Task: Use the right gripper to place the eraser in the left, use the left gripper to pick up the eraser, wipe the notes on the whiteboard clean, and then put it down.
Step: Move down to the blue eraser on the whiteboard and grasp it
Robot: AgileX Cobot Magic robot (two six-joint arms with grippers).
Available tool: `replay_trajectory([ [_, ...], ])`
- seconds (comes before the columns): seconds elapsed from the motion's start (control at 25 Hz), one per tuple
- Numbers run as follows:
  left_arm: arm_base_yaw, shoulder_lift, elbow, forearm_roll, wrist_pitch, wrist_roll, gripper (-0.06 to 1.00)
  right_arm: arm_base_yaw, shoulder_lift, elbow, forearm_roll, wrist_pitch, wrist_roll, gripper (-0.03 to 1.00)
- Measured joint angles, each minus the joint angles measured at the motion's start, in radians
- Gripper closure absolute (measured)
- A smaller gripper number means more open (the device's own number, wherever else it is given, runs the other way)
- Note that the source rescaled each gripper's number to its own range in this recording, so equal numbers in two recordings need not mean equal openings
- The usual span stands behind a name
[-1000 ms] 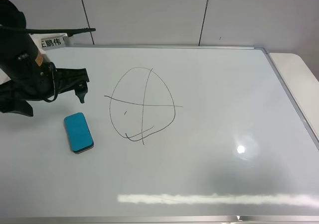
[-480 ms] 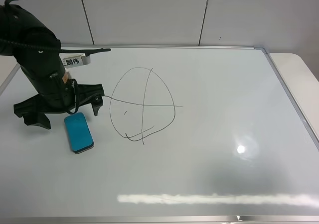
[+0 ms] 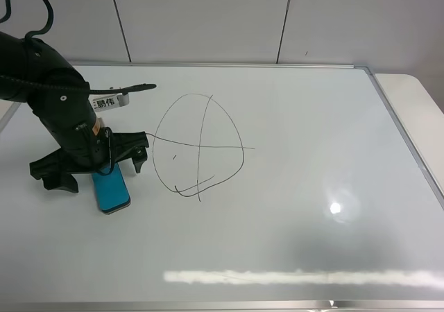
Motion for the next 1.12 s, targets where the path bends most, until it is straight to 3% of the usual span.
replay_trajectory([
  [0.48,0.0,0.007,0.001,0.051,0.015,-0.007,-0.06,0.0,0.0,0.0,0.0,0.0,0.0,-0.03],
  [1.12,0.0,0.039,0.001,0.059,-0.022,-0.011,-0.06,0.0,0.0,0.0,0.0,0.0,0.0,-0.03],
])
